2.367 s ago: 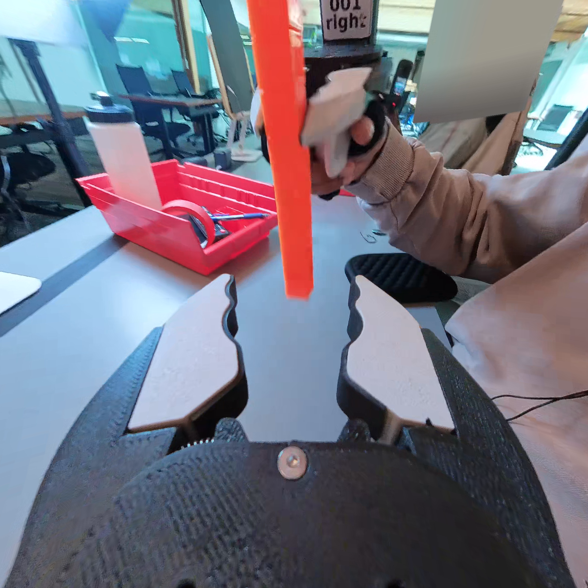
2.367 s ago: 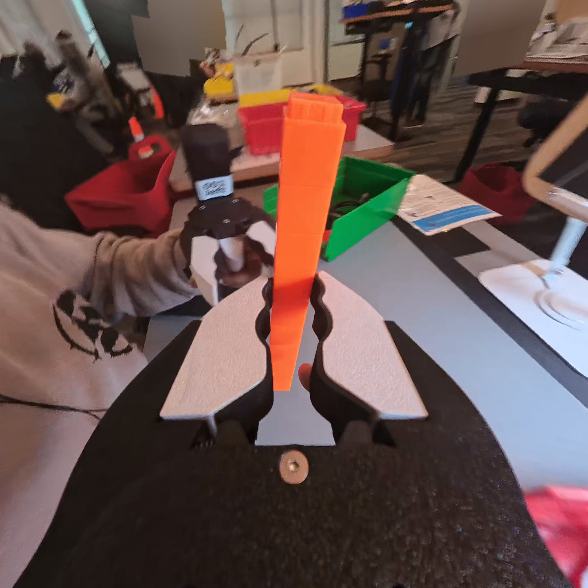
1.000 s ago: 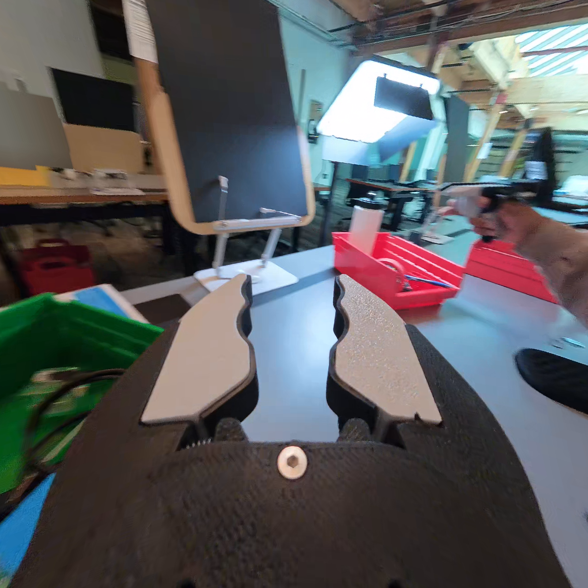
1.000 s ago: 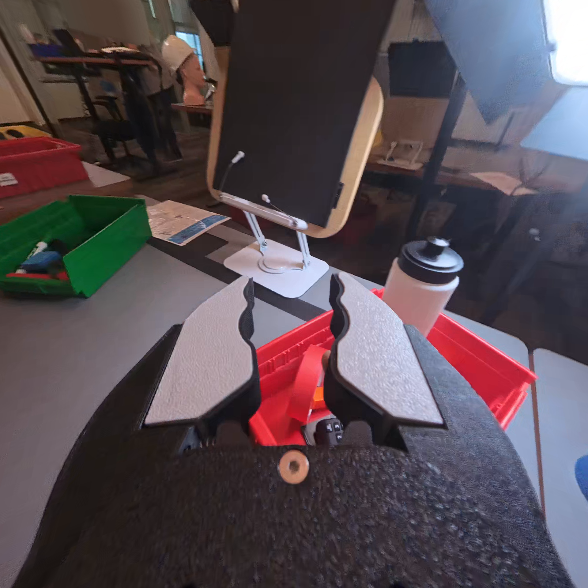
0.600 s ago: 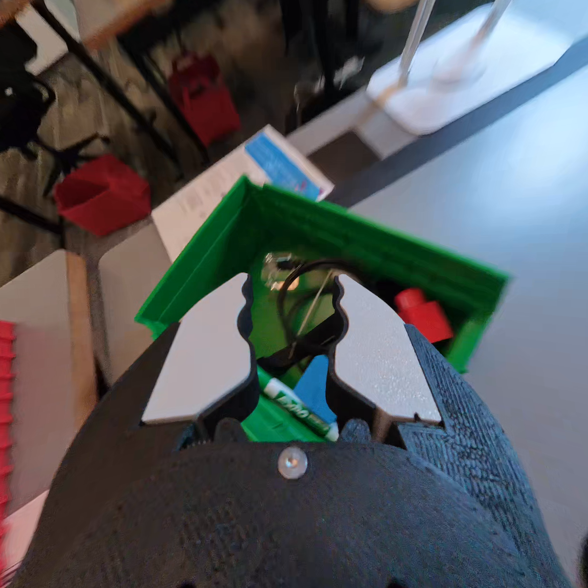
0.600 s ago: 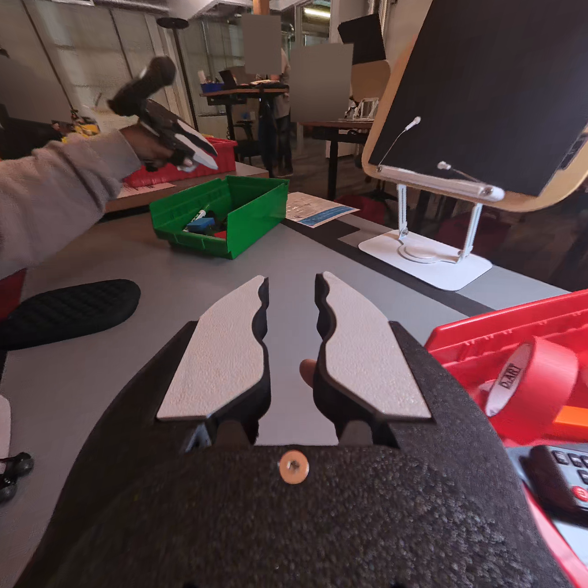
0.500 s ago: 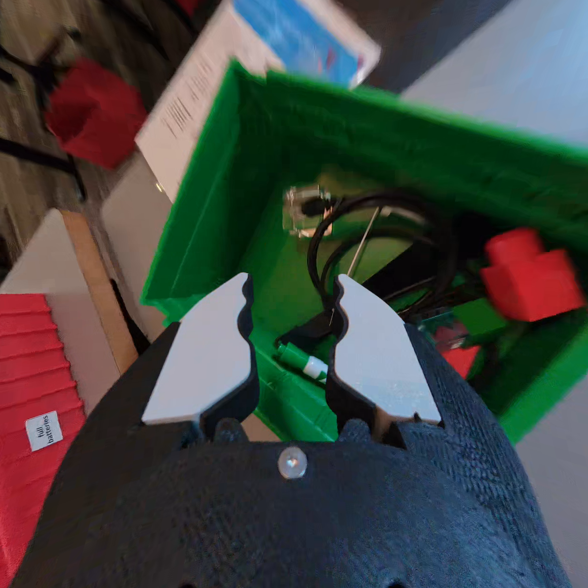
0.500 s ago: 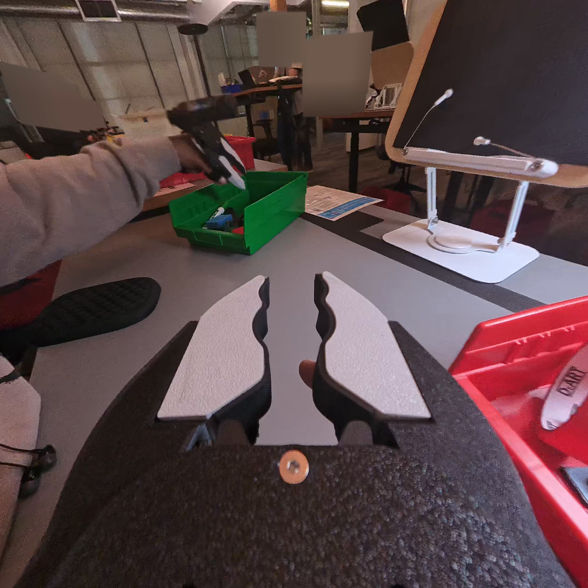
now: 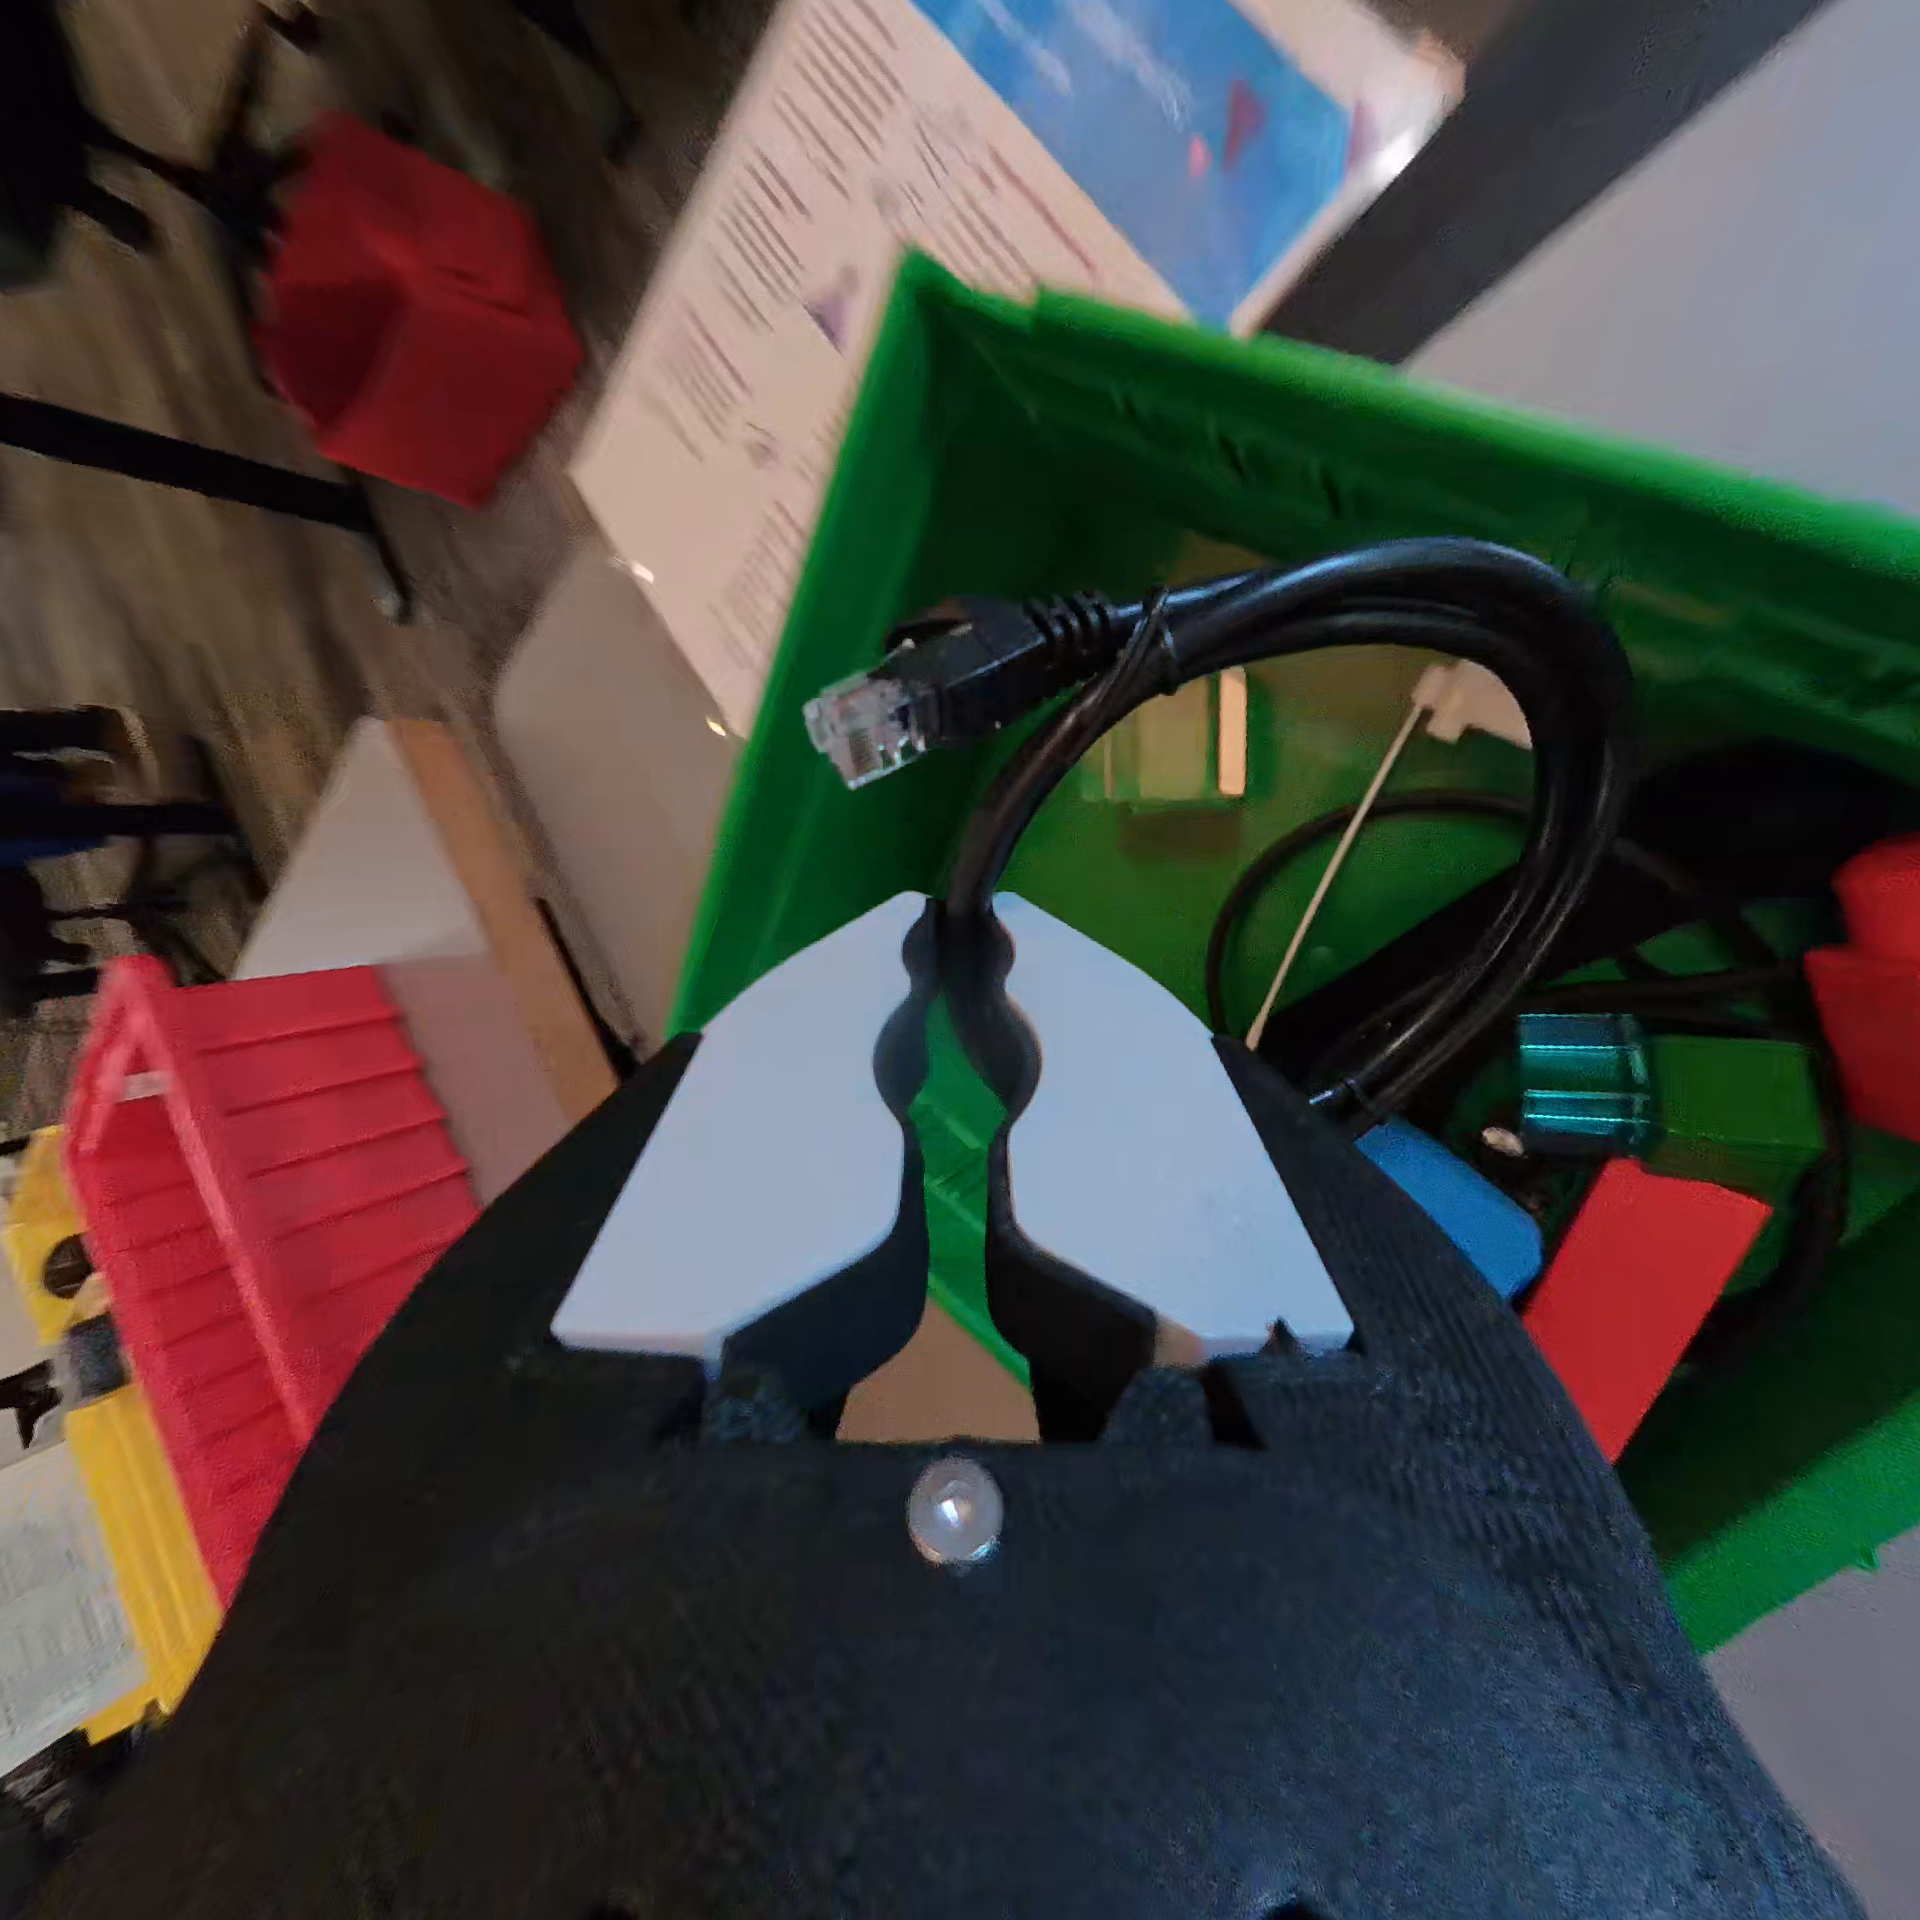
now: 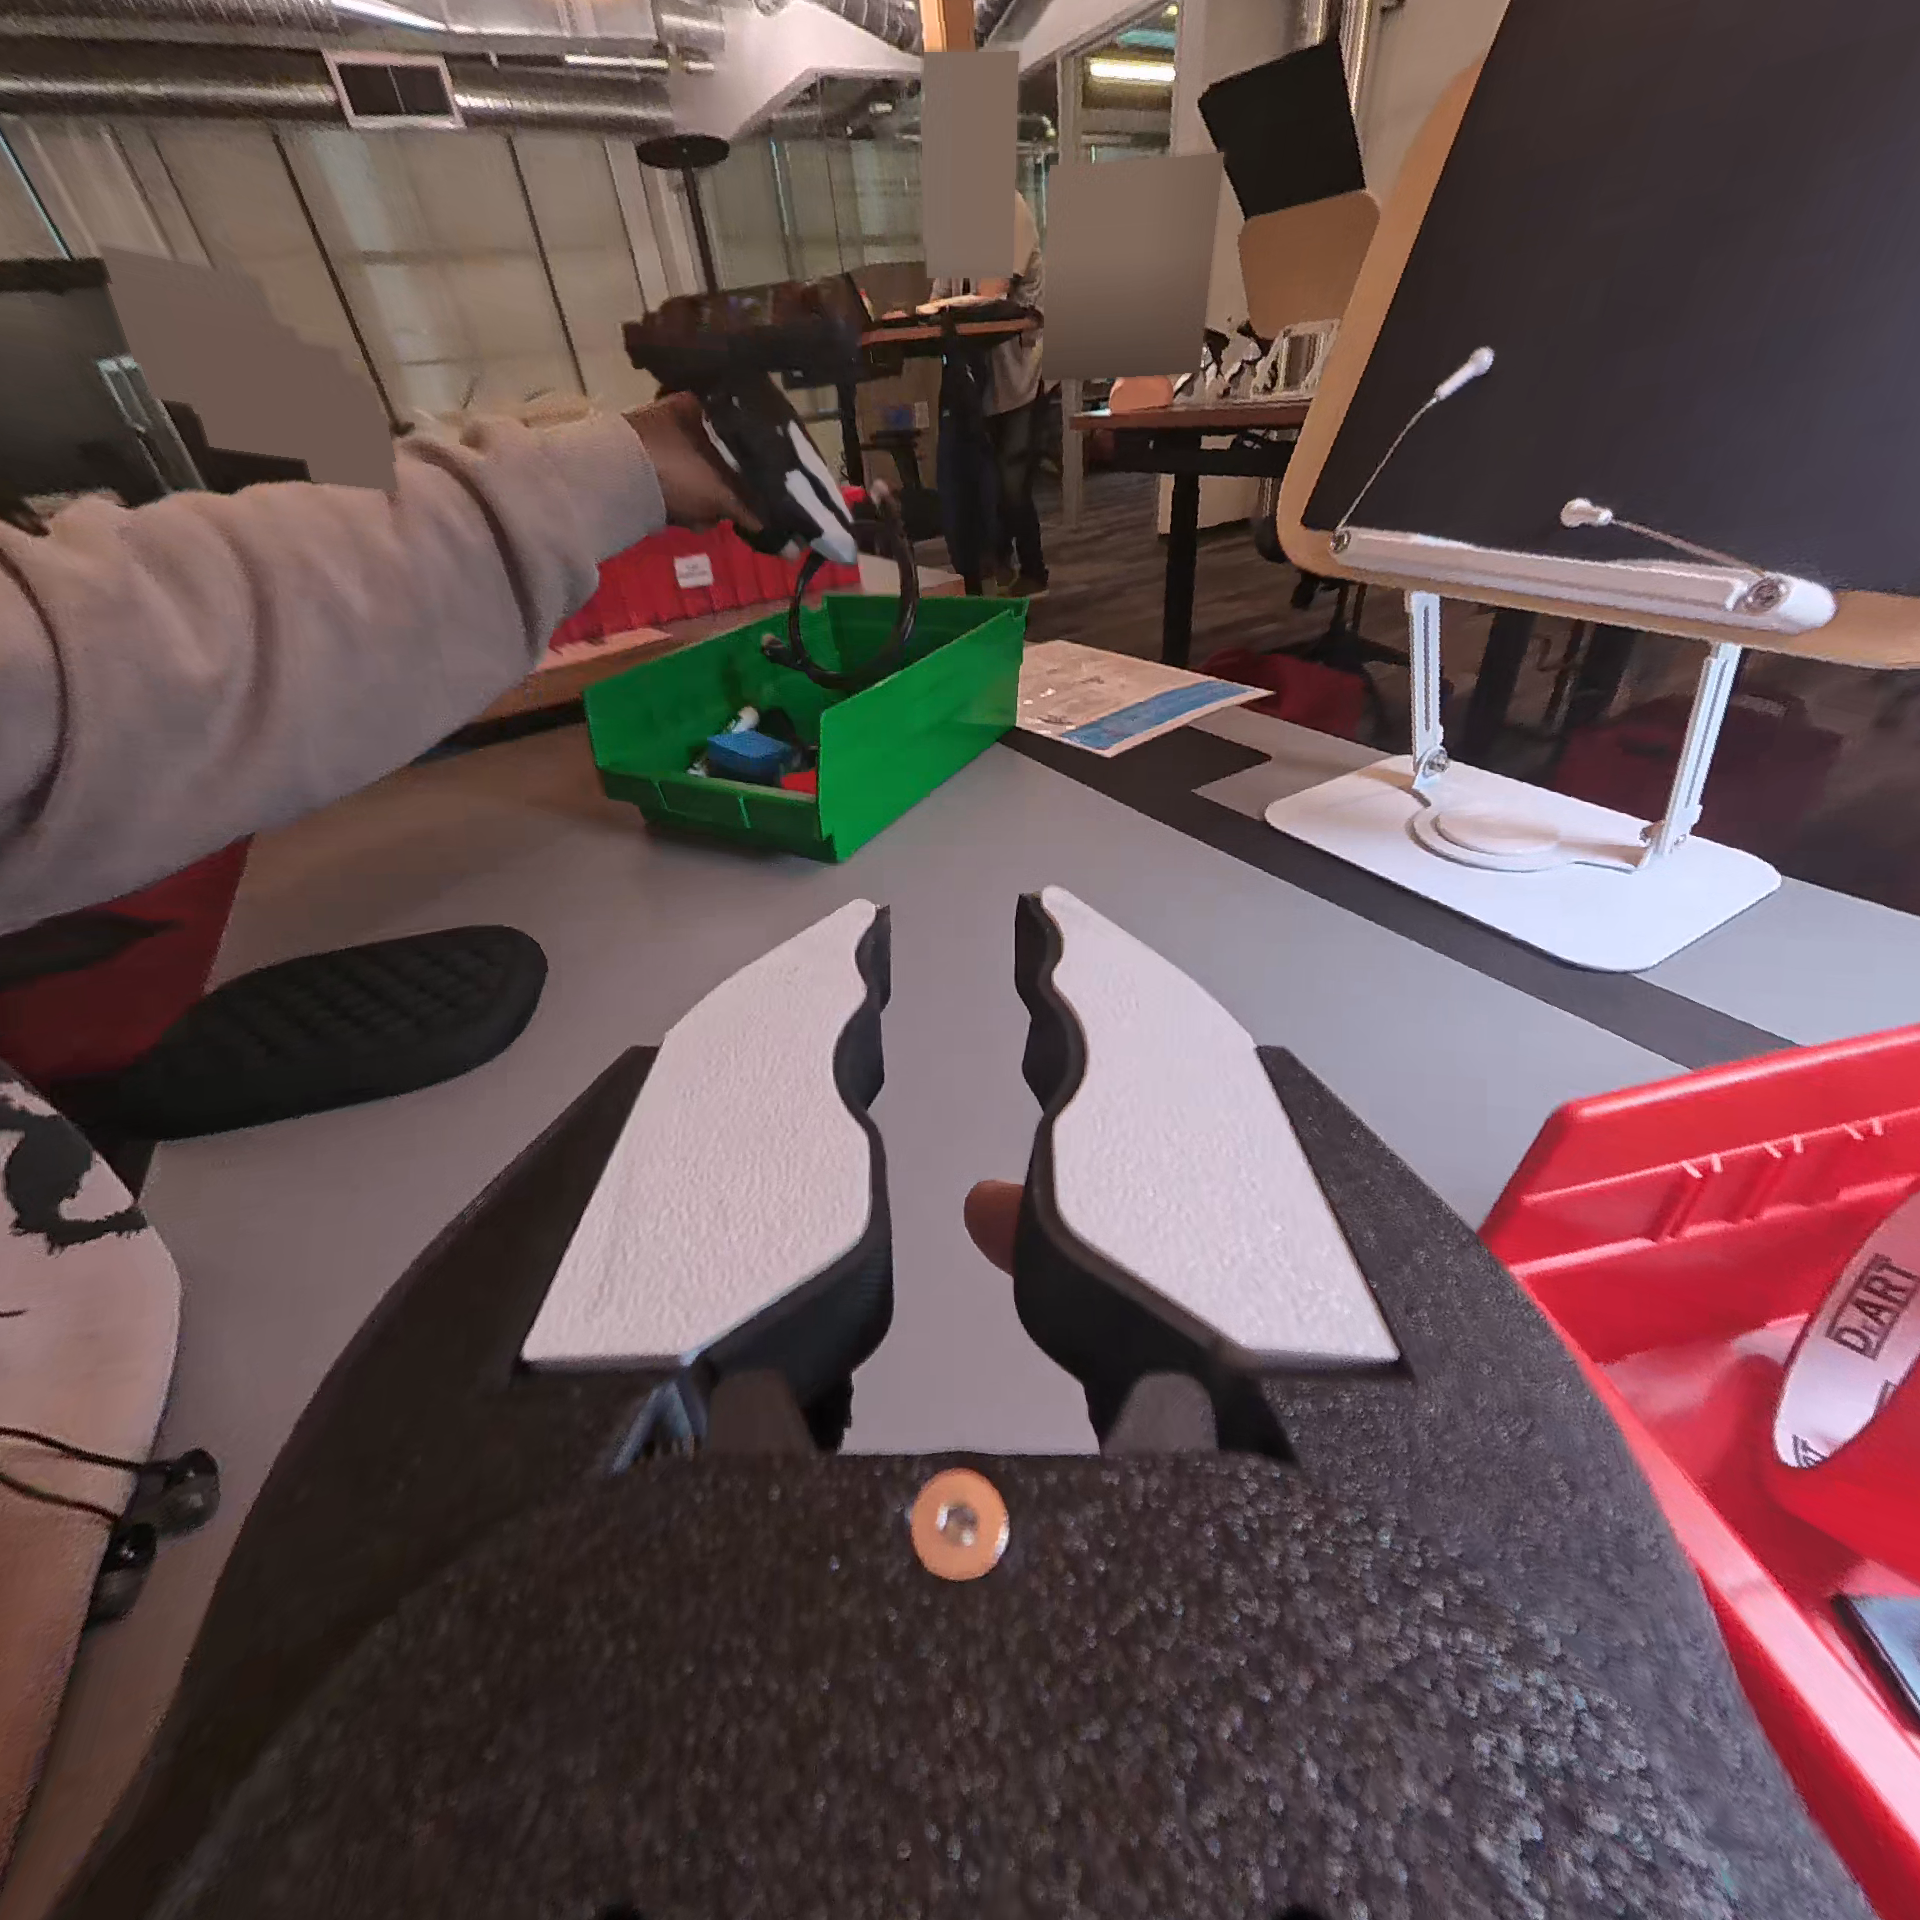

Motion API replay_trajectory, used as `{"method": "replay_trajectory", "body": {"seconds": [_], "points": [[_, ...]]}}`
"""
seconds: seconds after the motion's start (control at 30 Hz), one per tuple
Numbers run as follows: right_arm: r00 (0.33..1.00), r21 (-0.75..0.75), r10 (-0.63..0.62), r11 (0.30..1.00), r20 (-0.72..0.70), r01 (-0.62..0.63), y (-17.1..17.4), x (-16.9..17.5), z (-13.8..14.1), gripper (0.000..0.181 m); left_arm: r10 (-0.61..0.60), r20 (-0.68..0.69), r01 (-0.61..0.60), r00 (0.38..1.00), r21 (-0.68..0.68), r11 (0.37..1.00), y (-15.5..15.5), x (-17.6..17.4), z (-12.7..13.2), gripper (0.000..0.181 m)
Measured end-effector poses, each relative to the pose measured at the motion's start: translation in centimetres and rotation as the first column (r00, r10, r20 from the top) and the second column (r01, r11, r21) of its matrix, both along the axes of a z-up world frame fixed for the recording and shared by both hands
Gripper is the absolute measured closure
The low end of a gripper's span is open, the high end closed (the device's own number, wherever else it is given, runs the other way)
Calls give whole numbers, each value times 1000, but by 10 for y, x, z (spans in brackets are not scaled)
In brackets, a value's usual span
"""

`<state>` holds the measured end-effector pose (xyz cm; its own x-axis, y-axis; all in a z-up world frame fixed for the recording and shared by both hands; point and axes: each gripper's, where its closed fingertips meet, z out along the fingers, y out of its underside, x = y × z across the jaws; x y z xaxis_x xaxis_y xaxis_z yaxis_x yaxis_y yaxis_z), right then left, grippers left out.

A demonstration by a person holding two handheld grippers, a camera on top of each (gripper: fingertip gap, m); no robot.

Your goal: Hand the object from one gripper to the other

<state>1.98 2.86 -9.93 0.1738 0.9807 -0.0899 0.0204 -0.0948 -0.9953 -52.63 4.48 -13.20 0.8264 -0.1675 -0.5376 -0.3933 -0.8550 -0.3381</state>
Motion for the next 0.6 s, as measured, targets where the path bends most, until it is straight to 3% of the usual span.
{"method": "replay_trajectory", "body": {"seconds": [0.03, 0.17, 0.23, 0.3, 0.4, 0.47, 0.57, 0.6], "points": [[1000, -7, 6, 1000, -19, -6, -1, -2, 5, 159, -6, -12, 7, 1000, 67, 998, -1, 5, 24, 175], [996, -11, 46, 999, -82, -47, -15, -18, 30, 160, -102, 21, 88, 995, 342, 936, -6, 57, 108, 175], [994, 32, 54, 998, -90, -52, -25, -30, 44, 157, -231, 108, 152, 967, 487, 860, -9, 108, 136, 175], [993, 69, 45, 997, -111, -37, -34, -45, 56, 148, -384, 210, 172, 899, 637, 751, -13, 166, 157, 175], [983, 81, 28, 997, -179, -14, -48, -74, 65, 131, -611, 363, 100, 703, 801, 591, -23, 254, 169, 175], [977, 131, -19, 990, -212, 48, -51, -94, 71, 121, -706, 421, 31, 569, 847, 530, -24, 302, 165, 175], [960, 306, -99, 935, -262, 180, -45, -113, 102, 118, -788, 499, -90, 360, 860, 503, -11, 357, 159, 175], [961, 387, -118, 897, -251, 211, -42, -117, 111, 138, -801, 523, -117, 291, 851, 513, -6, 372, 158, 176]]}}
